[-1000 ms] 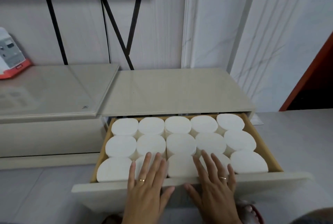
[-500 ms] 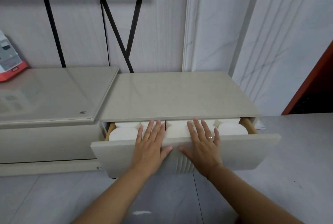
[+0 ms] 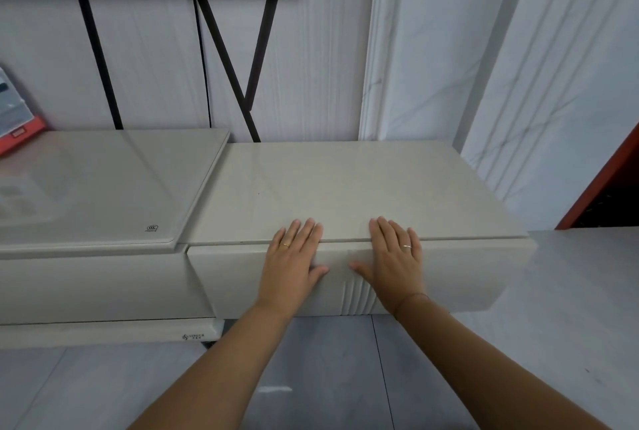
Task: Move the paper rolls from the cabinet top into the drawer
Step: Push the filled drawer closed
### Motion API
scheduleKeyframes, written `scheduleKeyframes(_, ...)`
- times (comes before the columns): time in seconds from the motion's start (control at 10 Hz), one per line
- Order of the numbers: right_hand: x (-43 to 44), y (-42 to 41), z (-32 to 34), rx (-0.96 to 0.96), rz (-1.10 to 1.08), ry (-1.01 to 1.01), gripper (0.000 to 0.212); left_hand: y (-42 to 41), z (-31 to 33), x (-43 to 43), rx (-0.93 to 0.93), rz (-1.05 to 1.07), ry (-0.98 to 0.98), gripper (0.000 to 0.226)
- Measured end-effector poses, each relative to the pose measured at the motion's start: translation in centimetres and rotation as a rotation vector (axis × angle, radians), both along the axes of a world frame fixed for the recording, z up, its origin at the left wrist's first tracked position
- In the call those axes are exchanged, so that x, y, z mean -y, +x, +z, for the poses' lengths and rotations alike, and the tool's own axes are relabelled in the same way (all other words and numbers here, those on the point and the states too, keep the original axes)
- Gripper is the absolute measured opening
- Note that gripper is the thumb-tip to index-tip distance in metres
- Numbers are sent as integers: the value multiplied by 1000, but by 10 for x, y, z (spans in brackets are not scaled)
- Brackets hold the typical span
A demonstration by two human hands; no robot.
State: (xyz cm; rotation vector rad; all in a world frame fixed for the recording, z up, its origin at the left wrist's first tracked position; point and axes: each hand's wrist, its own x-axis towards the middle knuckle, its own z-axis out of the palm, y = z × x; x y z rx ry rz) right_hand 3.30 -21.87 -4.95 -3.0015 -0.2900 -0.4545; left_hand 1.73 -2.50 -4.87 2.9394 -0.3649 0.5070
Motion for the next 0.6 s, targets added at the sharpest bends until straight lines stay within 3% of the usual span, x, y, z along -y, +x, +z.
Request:
scheduleKeyframes(0.2, -2, 2, 3, 54, -22, 22, 83, 3, -1, 0, 69, -27, -117, 66)
scheduleKeyframes(0.5, -3, -2, 6, 98, -51, -17, 81, 2, -7, 8, 29, 56, -18, 72)
scheduleKeyframes(0.6, -5, -11, 11, 199, -48, -24, 75, -5, -1, 10, 45, 33, -38, 81)
